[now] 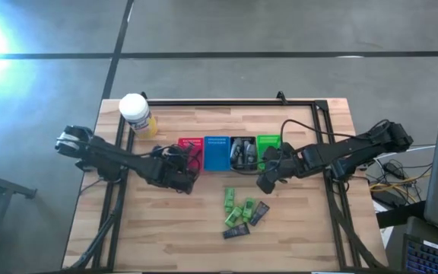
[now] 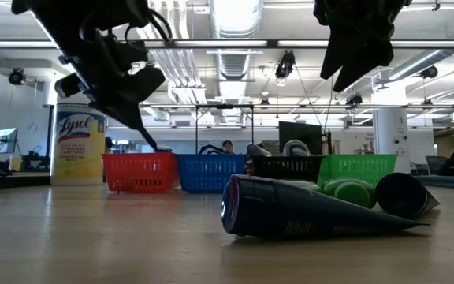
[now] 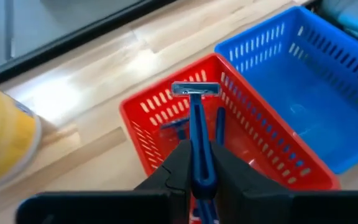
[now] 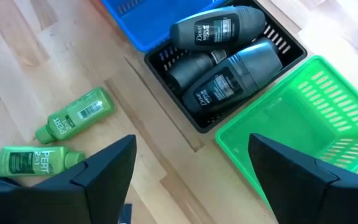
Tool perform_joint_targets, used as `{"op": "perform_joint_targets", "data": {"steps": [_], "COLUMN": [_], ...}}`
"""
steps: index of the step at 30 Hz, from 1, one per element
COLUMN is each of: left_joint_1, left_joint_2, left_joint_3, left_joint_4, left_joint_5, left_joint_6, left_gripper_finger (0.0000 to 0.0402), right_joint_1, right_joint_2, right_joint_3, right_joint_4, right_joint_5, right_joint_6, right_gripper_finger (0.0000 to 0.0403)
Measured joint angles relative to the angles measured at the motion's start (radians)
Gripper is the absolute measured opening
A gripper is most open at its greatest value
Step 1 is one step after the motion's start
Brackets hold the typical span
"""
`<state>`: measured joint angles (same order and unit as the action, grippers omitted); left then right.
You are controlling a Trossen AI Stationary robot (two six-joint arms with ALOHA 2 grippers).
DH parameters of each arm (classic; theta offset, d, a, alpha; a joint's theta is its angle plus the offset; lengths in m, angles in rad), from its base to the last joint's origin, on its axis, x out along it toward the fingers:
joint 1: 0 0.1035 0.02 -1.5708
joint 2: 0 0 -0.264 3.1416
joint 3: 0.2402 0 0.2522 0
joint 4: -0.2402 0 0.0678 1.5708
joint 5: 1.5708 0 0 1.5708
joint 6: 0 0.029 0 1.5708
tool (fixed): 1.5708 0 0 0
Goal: Pick & Place Travel size toiletries
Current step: Put the blue razor into the red bin, then put the blue shave cream into the green bin
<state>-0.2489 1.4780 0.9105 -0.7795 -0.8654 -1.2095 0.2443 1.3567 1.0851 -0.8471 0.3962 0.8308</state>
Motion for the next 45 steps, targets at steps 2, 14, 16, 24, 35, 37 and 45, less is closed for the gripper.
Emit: {"op": "perform_joint_targets", "data": {"steps": [2, 14, 16, 24, 35, 37, 45], "left_joint_1": [0.004, 0.017, 0.001, -0.112, -0.167, -0.167, -0.170], "left_joint_2": [0.000, -0.028, -0.048, -0.077, -0.068, -0.067, -0.064], "left_joint_3": [-0.029, -0.059, -0.030, 0.099, 0.099, 0.099, 0.099], "left_joint_4": [0.057, 0.142, 0.148, 0.275, 0.426, 0.428, 0.412], "left_joint_5": [0.000, 0.279, 0.340, 0.502, 0.622, 0.622, 0.650], "left_joint_6": [0.000, 0.017, 0.086, 0.593, 0.785, 0.785, 0.773], "left_gripper_finger": [0.0060, 0.0166, 0.0175, 0.0181, 0.0181, 0.0181, 0.0181], "right_joint_1": [0.000, 0.000, 0.000, 0.044, 0.186, 0.212, 0.249], "right_joint_2": [0.000, 0.000, 0.000, 0.001, 0.020, 0.045, 0.246], "right_joint_3": [0.000, 0.000, -0.001, -0.035, -0.218, -0.234, -0.181], "right_joint_4": [0.000, -0.008, -0.011, -0.007, 0.297, 0.332, 0.352], "right_joint_5": [0.000, -0.028, -0.069, -0.237, -0.381, -0.381, -0.360], "right_joint_6": [-0.001, -0.007, -0.025, -0.184, -0.483, -0.542, -0.665], "right_gripper_finger": [0.0313, 0.0336, 0.0338, 0.0322, 0.0296, 0.0293, 0.0303]}}
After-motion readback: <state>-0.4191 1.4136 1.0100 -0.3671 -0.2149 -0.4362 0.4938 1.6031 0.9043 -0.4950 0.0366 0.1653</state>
